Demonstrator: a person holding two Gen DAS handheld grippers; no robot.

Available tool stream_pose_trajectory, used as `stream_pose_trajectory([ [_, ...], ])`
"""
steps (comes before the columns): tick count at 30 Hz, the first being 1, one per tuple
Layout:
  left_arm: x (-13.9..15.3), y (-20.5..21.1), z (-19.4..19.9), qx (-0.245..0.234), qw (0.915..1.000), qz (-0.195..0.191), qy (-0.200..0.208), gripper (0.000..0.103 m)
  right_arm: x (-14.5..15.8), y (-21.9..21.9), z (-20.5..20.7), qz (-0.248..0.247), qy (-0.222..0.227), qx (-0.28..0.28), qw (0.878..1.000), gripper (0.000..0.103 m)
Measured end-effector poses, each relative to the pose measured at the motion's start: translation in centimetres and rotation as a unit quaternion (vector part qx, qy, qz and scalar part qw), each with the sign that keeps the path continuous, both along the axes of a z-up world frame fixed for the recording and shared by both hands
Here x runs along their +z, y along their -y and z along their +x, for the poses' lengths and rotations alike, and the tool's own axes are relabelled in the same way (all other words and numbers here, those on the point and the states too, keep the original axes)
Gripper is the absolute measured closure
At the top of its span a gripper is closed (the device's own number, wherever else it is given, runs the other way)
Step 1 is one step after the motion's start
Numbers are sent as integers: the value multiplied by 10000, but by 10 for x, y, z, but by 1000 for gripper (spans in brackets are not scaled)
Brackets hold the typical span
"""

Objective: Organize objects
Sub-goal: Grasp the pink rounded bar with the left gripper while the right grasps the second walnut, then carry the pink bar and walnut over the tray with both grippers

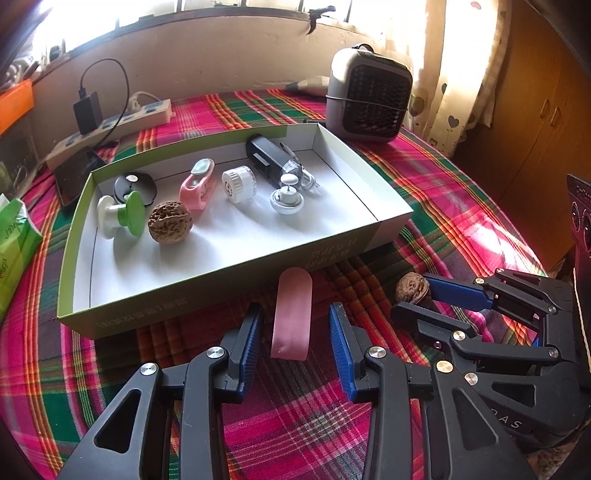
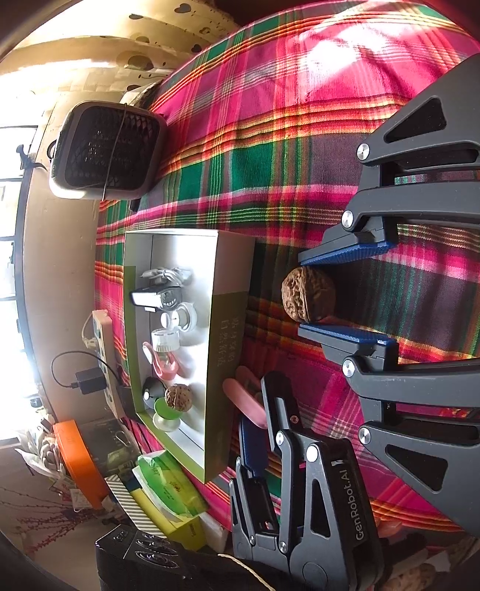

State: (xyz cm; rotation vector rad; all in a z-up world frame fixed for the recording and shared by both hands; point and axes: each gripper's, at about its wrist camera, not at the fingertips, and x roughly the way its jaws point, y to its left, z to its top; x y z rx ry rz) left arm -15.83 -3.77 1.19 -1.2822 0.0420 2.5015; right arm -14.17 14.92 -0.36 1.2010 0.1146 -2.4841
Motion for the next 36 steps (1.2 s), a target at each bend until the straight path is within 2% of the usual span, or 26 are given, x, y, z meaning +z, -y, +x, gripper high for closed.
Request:
stream_pose_trajectory([
  [13, 0, 3, 0, 133, 9999, -69, -38, 87, 0, 0, -1, -31, 10, 10, 10000, 70],
  [36, 10, 9, 11, 240, 9994, 4, -241, 87, 1, 0, 1, -66, -42, 17, 10000, 70],
])
